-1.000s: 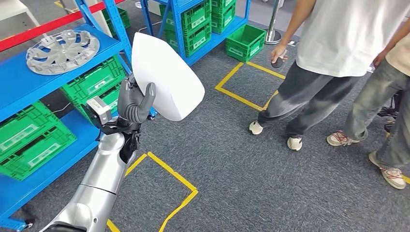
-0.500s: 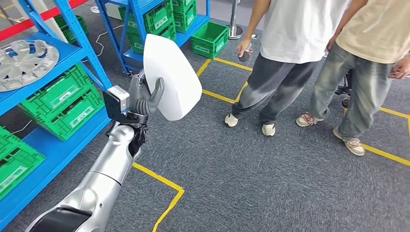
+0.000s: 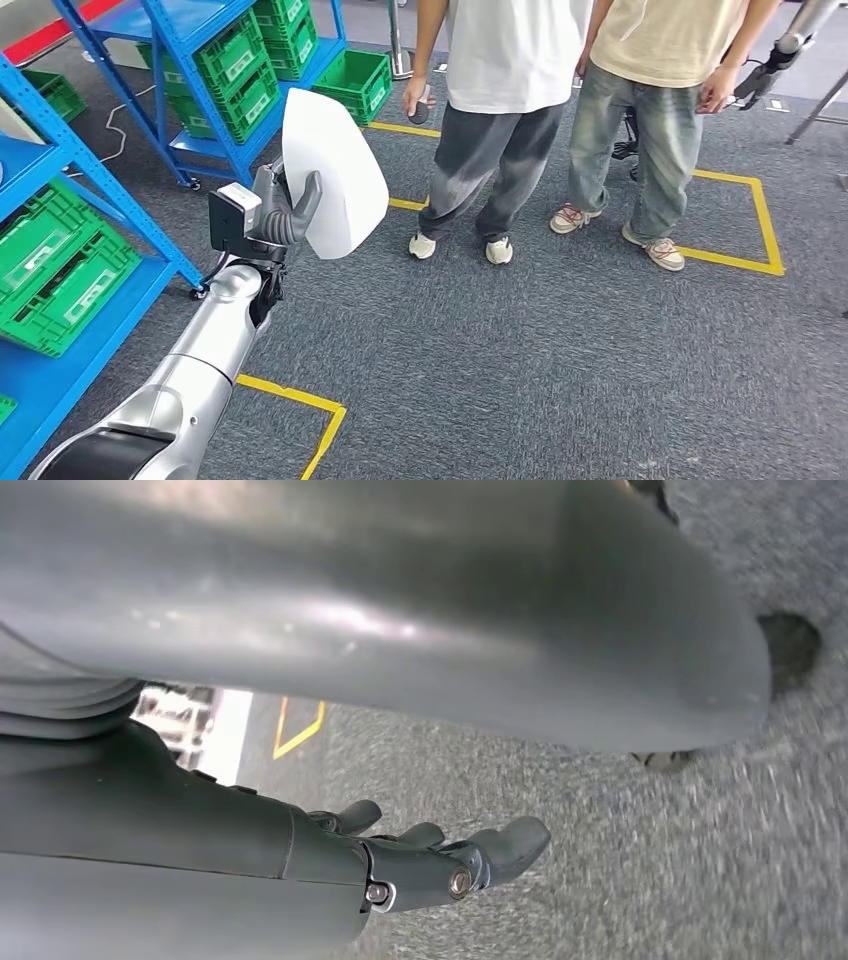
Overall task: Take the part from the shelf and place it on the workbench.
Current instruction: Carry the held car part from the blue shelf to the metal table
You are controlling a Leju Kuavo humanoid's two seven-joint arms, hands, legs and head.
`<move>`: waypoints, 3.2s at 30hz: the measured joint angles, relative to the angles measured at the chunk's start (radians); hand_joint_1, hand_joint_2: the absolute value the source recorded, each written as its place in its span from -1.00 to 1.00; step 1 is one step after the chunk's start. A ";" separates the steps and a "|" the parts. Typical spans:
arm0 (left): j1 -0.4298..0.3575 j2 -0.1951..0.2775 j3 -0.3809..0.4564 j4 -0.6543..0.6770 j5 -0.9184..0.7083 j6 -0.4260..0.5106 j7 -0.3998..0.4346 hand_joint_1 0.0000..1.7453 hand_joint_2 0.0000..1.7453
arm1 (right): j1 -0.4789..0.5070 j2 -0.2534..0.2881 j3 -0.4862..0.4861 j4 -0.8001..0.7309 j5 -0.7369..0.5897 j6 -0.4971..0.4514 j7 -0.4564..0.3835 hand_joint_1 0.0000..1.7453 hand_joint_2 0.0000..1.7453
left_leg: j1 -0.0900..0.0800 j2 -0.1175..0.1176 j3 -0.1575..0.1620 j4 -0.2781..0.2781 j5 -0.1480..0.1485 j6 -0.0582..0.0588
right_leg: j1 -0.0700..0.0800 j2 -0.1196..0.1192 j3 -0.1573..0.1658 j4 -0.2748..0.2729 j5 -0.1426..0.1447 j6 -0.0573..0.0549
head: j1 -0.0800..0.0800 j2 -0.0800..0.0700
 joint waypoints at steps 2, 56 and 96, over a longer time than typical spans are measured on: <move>0.000 0.000 0.000 -0.004 -0.005 -0.002 0.000 1.00 1.00 | -0.002 0.001 0.000 0.000 0.000 0.001 -0.003 -1.00 -1.00 | -0.002 -0.040 0.039 -0.088 0.031 0.003 | -0.004 0.025 -0.006 -0.001 0.006 0.010 | 0.000 0.000; 0.034 0.035 0.006 0.001 0.006 -0.020 0.000 1.00 1.00 | 0.001 0.016 0.001 0.000 0.016 0.016 0.003 -1.00 -1.00 | -0.005 0.056 -0.049 0.126 -0.098 -0.019 | 0.002 -0.084 0.015 -0.006 -0.012 -0.010 | 0.003 0.000; 0.032 -0.018 0.004 0.077 -0.106 -0.023 0.026 1.00 1.00 | 0.014 0.021 -0.008 0.000 -0.012 0.014 0.003 -1.00 -1.00 | -0.003 -0.028 0.046 -0.105 0.036 0.010 | -0.005 0.049 -0.006 -0.012 0.015 0.026 | 0.007 0.000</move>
